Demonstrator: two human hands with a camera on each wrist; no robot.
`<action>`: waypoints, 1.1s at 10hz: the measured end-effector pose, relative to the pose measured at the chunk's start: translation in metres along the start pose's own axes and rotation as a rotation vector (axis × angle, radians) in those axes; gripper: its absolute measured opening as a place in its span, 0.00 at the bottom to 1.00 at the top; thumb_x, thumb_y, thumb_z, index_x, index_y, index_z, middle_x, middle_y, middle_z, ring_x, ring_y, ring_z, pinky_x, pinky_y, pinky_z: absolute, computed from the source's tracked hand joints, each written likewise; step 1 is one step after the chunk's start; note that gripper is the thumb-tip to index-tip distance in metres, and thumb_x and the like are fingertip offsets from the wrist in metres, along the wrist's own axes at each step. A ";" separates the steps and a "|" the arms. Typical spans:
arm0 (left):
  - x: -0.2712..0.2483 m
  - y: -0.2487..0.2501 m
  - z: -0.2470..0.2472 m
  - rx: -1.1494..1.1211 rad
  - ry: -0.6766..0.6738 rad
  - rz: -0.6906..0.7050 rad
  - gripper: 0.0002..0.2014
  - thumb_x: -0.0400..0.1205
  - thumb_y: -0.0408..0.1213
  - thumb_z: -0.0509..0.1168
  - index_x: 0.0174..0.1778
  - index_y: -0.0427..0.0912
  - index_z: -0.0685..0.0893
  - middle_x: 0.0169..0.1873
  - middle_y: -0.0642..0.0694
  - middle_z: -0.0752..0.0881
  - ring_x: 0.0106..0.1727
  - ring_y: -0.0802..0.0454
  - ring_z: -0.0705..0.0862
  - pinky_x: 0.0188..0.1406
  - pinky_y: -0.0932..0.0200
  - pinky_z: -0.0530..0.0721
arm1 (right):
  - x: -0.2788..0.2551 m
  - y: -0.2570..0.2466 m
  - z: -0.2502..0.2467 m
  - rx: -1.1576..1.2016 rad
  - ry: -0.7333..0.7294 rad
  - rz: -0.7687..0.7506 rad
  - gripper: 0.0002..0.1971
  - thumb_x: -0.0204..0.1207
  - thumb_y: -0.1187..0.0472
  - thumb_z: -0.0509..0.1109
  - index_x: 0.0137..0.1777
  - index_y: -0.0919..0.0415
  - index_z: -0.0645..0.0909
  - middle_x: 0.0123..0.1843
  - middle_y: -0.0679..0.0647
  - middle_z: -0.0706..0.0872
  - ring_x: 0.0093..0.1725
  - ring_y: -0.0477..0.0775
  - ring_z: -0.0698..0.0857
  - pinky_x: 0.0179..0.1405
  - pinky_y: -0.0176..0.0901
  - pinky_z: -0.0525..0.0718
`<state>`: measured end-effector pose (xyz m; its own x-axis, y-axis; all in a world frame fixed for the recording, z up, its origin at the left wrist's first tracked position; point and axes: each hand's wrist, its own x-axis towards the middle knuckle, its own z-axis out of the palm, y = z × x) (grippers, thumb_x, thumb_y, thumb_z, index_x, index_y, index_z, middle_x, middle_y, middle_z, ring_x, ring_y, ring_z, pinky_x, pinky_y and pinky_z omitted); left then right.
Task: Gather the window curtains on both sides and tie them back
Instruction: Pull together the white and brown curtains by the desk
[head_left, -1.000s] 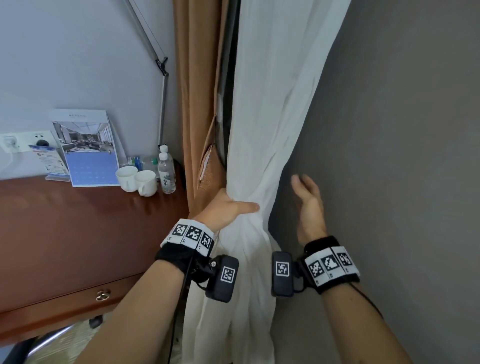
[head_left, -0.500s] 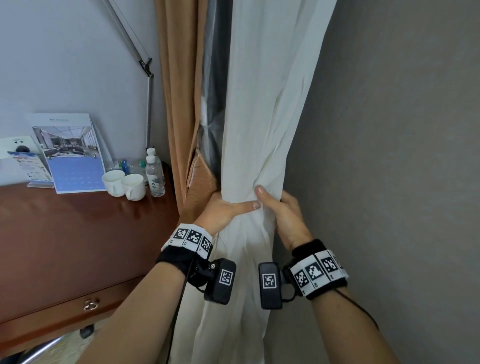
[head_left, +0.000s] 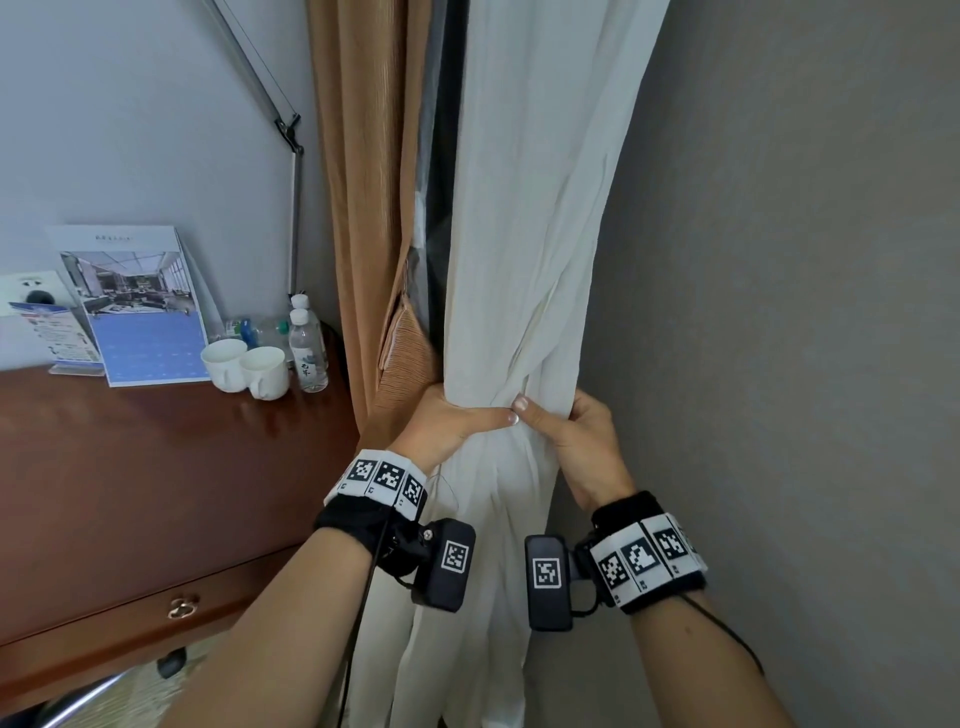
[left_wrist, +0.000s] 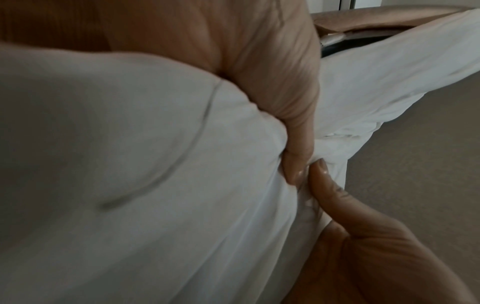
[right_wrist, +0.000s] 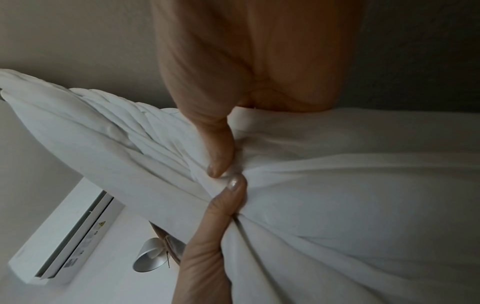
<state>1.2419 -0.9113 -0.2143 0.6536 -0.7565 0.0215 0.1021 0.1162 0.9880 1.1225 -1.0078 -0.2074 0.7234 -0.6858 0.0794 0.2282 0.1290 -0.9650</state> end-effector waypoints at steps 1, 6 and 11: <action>-0.004 0.000 -0.002 -0.018 -0.027 -0.005 0.20 0.71 0.23 0.76 0.60 0.34 0.87 0.54 0.40 0.90 0.56 0.49 0.89 0.56 0.57 0.87 | -0.004 -0.003 0.002 -0.006 -0.019 -0.006 0.14 0.71 0.68 0.76 0.57 0.68 0.86 0.54 0.61 0.91 0.56 0.59 0.89 0.56 0.51 0.87; -0.006 -0.028 0.019 0.446 -0.280 -0.054 0.26 0.70 0.30 0.79 0.64 0.38 0.83 0.60 0.44 0.87 0.64 0.52 0.82 0.70 0.51 0.78 | 0.016 -0.003 0.028 -0.489 0.116 0.105 0.22 0.56 0.58 0.85 0.50 0.64 0.86 0.46 0.54 0.91 0.46 0.51 0.90 0.53 0.47 0.88; 0.000 0.048 -0.025 0.666 0.703 0.473 0.33 0.65 0.58 0.78 0.56 0.43 0.72 0.51 0.50 0.76 0.53 0.54 0.75 0.54 0.61 0.73 | 0.027 0.010 0.010 -0.392 0.327 -0.051 0.10 0.70 0.59 0.80 0.40 0.61 0.82 0.37 0.49 0.85 0.38 0.47 0.84 0.36 0.34 0.79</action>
<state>1.2655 -0.8897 -0.1705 0.8258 -0.1628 0.5400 -0.5640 -0.2343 0.7918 1.1510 -1.0175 -0.2127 0.4620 -0.8804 0.1067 -0.0492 -0.1456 -0.9881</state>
